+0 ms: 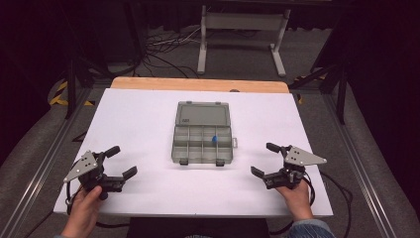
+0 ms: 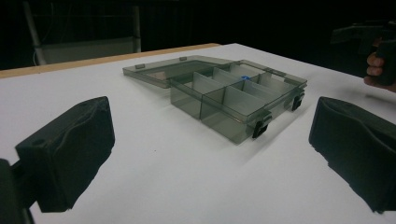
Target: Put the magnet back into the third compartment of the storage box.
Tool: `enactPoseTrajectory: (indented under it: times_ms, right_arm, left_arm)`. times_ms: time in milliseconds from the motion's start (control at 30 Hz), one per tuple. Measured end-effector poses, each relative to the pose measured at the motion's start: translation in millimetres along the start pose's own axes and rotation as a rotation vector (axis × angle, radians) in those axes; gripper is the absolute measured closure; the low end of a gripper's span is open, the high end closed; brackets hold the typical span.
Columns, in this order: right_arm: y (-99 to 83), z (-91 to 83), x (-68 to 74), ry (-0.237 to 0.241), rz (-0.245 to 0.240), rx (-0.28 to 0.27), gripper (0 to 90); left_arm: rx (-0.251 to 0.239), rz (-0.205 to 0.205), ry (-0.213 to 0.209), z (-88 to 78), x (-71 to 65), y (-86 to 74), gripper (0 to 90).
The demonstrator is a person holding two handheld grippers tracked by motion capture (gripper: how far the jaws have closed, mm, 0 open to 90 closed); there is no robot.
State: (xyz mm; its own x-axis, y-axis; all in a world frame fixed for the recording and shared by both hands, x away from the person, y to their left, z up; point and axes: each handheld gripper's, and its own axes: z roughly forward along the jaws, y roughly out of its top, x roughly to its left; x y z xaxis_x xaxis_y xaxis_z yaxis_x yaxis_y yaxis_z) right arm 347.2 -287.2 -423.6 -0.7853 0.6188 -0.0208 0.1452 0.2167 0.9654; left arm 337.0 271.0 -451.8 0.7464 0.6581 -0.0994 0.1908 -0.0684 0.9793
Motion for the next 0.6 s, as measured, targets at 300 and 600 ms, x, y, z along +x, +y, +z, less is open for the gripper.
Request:
enactPoseTrajectory:
  times_ms: [300,600]
  right_arm:
    - [-7.5,1.2,-1.8,-0.001,0.015,0.0,0.0]
    - [-7.6,2.3,-1.2,-0.001,0.013,0.008,0.0]
  left_arm:
    - [-0.008,0.004,0.002,-0.3,0.6,-0.3,0.9]
    - [-0.018,0.003,0.006,-1.1,0.8,-0.2,0.9]
